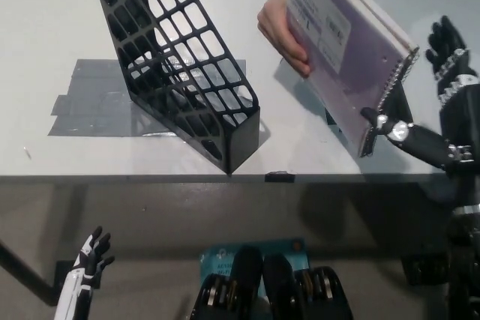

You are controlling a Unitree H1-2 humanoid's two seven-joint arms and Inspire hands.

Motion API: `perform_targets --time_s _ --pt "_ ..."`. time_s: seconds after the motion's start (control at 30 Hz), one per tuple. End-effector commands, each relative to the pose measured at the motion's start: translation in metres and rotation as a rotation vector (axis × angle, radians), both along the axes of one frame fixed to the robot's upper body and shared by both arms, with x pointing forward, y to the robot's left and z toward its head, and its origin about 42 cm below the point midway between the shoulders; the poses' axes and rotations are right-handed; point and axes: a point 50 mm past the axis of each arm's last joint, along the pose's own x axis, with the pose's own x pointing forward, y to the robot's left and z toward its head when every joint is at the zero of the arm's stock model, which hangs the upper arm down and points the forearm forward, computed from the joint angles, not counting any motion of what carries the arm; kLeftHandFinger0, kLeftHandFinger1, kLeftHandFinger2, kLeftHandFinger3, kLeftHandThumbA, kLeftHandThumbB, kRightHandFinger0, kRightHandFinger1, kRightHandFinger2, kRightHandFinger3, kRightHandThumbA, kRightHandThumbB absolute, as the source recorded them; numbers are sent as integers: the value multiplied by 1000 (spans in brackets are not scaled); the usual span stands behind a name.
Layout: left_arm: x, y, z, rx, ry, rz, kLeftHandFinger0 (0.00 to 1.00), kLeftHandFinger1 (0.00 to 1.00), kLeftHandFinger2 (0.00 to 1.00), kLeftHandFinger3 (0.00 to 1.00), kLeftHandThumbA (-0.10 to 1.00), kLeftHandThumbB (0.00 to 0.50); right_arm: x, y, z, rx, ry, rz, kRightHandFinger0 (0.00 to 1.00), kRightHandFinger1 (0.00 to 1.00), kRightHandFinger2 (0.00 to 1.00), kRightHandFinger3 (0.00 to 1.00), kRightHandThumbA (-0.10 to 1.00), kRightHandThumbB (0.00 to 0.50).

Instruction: A person hands a notebook to the robot and the robot grabs it with its right hand and places it in the magazine stand kept in the centre of the desk infront of it.

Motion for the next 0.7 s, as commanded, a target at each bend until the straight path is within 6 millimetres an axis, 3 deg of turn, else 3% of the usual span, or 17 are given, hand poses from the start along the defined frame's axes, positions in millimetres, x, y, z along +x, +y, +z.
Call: perform_targets --time_s 0.0,0.17,0.37,0.67 --pt "1 3 8 35 -65 -19 937 1000 1000 1000 1000 500 6 20 9 -1 -12 67 1000 1000 1000 1000 1000 398" --pt "3 2 9 34 -73 -16 924 1000 1000 1000 1000 500 11 28 7 -36 -7 86 1000 1000 1000 1000 1000 430" --pt "6 3 12 36 -68 -8 921 1000 1000 1000 1000 500 16 39 15 -48 -41 132 1000 1000 1000 1000 1000 402" --pt "10 1 15 44 -89 -13 914 1000 1000 1000 1000 500 38 49 35 -23 -77 117 1000 1000 1000 1000 1000 410"
